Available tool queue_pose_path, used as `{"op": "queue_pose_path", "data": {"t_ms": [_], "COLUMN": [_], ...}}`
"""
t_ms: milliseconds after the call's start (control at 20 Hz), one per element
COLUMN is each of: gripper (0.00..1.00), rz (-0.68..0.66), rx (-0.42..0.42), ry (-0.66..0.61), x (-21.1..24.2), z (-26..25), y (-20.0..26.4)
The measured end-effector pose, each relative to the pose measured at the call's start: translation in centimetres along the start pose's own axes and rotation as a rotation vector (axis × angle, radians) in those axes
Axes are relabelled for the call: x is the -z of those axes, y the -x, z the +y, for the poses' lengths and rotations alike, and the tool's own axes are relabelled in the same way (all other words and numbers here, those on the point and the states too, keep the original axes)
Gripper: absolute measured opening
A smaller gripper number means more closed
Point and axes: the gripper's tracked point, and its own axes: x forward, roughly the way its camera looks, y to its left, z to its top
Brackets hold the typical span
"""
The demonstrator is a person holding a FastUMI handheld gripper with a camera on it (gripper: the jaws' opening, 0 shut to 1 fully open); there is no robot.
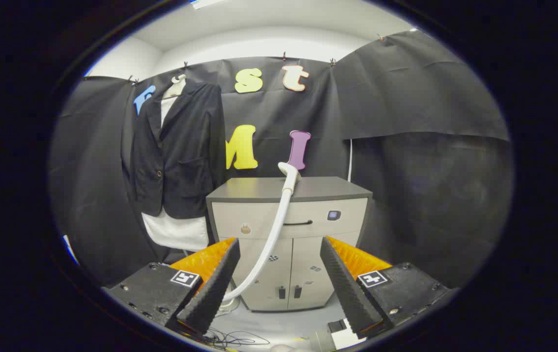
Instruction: Iron the clothes twice with a garment steamer, once on the left side and once on the right side.
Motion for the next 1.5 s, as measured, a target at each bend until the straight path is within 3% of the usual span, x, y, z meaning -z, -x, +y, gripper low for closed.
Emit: {"op": "queue_pose_path", "data": {"t_ms": [600, 900, 1200, 1500], "gripper": [1.0, 1.0, 1.0, 1.0], "rz": [0.008, -0.041, -0.104, -0.155], "rx": [0.034, 0.069, 0.064, 0.013], "ry": [-0.003, 0.026, 0.016, 0.008], "x": [0.3, -3.8, -10.5, -16.7], "z": [-0.8, -2.7, -5.5, -7.1], "y": [-0.4, -2.0, -7.7, -17.3]}}
